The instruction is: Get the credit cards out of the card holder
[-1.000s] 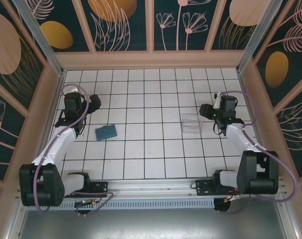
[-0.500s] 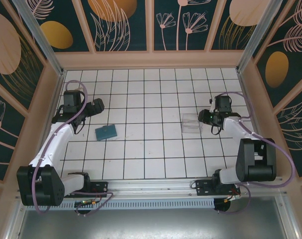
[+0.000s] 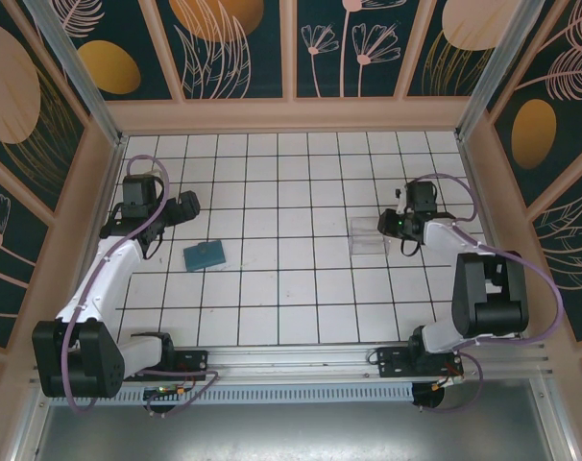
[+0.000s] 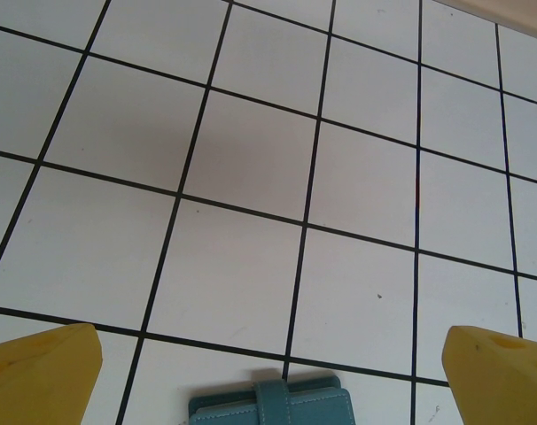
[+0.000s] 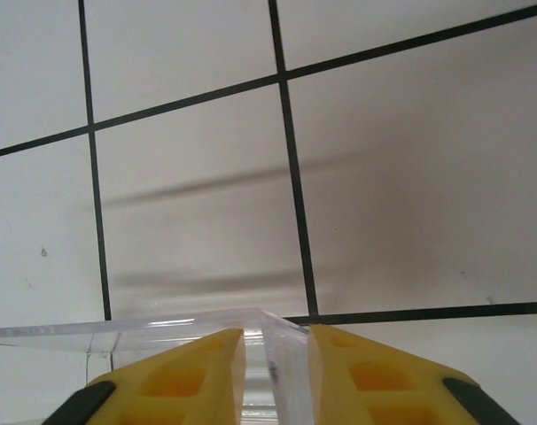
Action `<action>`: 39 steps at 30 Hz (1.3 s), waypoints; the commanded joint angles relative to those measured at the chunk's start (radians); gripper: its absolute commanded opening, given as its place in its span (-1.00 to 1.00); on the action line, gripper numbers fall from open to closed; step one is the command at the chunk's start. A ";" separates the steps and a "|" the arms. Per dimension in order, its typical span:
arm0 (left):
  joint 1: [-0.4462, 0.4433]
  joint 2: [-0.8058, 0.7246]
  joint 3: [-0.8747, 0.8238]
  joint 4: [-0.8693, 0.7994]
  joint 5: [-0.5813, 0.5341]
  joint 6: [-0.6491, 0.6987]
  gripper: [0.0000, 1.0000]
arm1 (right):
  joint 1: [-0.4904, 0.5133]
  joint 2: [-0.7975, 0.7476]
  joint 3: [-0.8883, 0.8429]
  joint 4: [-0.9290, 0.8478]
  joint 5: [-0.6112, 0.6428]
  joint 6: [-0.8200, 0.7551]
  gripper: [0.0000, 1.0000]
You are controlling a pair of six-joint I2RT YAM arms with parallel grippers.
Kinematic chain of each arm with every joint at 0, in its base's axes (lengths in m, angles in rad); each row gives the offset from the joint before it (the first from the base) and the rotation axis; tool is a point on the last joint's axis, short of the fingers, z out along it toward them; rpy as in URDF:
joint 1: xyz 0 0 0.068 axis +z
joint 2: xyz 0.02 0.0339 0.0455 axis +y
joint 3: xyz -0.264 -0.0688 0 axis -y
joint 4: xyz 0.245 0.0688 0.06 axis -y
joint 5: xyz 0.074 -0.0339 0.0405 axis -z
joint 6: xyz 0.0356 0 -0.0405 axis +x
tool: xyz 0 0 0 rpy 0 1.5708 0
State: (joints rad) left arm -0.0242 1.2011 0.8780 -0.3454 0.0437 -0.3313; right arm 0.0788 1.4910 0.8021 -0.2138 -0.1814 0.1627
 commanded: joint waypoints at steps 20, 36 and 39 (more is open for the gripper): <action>0.004 -0.006 -0.011 -0.005 0.005 0.028 0.97 | 0.292 0.173 0.286 -0.094 0.192 0.153 -0.86; 0.004 0.027 -0.014 -0.016 -0.017 0.034 0.97 | 0.518 0.596 0.880 -0.307 0.371 0.265 -0.94; 0.004 0.030 -0.013 -0.017 -0.014 0.035 0.97 | 0.519 0.612 0.892 -0.315 0.369 0.268 -0.94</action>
State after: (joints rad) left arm -0.0242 1.2240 0.8726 -0.3470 0.0402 -0.3149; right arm 0.6006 2.0850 1.6547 -0.4656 0.1390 0.3965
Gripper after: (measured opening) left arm 0.985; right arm 0.054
